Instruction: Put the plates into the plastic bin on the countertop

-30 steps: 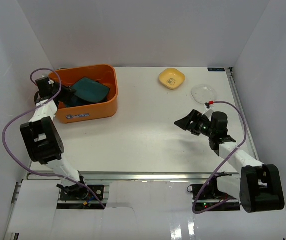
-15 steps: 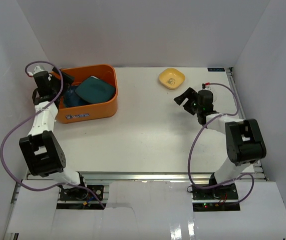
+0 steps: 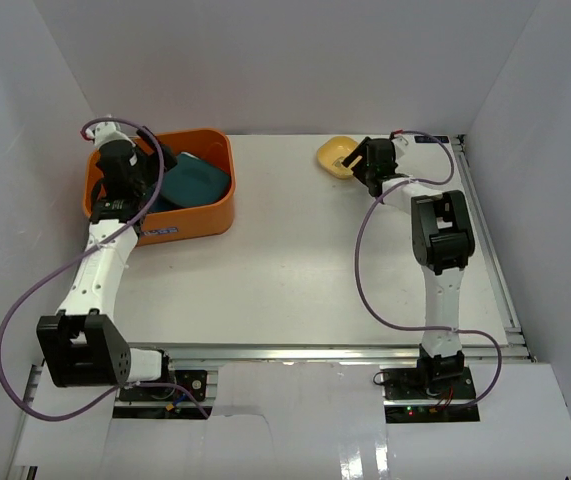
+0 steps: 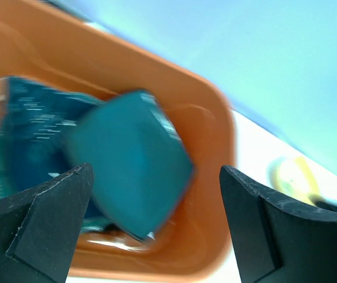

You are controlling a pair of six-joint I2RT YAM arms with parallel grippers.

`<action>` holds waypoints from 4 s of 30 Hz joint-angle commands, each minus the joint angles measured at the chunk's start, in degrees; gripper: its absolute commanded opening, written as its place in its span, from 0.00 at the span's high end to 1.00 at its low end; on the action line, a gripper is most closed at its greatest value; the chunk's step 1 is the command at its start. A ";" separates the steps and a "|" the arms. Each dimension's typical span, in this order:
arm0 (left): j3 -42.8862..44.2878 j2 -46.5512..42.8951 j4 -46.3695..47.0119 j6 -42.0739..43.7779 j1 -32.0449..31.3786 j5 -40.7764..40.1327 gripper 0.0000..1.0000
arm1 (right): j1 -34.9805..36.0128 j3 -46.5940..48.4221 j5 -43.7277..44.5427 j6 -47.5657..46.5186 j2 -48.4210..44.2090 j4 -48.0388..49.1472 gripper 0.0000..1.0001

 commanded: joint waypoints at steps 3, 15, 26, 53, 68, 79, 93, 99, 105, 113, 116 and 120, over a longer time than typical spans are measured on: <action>-0.61 -6.96 0.51 1.04 -7.53 5.23 0.02 | 0.41 14.06 5.43 -1.06 8.62 -12.22 0.21; 5.34 -2.51 -4.93 1.74 -16.06 24.65 0.02 | 1.55 0.22 -5.45 -6.84 -7.32 2.87 0.92; 21.17 13.50 -14.34 3.94 -30.55 26.70 0.02 | 6.12 -25.44 -15.91 -16.80 -40.13 2.52 0.92; 18.29 10.00 -12.94 0.52 -11.08 10.87 1.00 | 2.89 -40.76 -24.18 -13.63 -57.72 1.29 0.05; 8.08 16.94 -6.61 -5.38 8.99 9.82 0.78 | -17.77 -46.05 -5.04 -14.25 -46.33 0.68 0.02; 6.33 10.98 -5.47 -5.37 8.72 10.25 0.02 | -20.33 -30.49 -7.57 -8.01 -20.65 1.38 0.06; -1.32 -7.23 -4.06 -0.72 -8.14 17.08 0.02 | -19.98 -28.52 -15.81 -2.74 -17.26 7.95 0.92; 0.87 -7.14 -6.08 -0.10 -12.28 21.76 0.02 | -13.68 -27.34 -21.71 -6.14 -30.45 10.53 0.92; 5.97 -1.17 -6.78 -1.07 -15.88 35.20 0.02 | -0.32 -21.18 -21.36 -11.61 -36.28 4.46 0.92; 9.75 5.24 -8.36 3.06 -21.07 32.76 0.02 | 9.27 -19.41 -28.12 -10.21 -39.00 4.46 0.92; 9.58 7.18 -8.01 3.50 -21.77 32.58 0.03 | 12.00 -19.50 -29.28 -10.82 -40.05 3.84 0.92; 9.40 9.38 -6.61 3.33 -22.30 32.68 0.49 | 13.50 -21.34 -32.08 -9.77 -41.02 5.24 0.92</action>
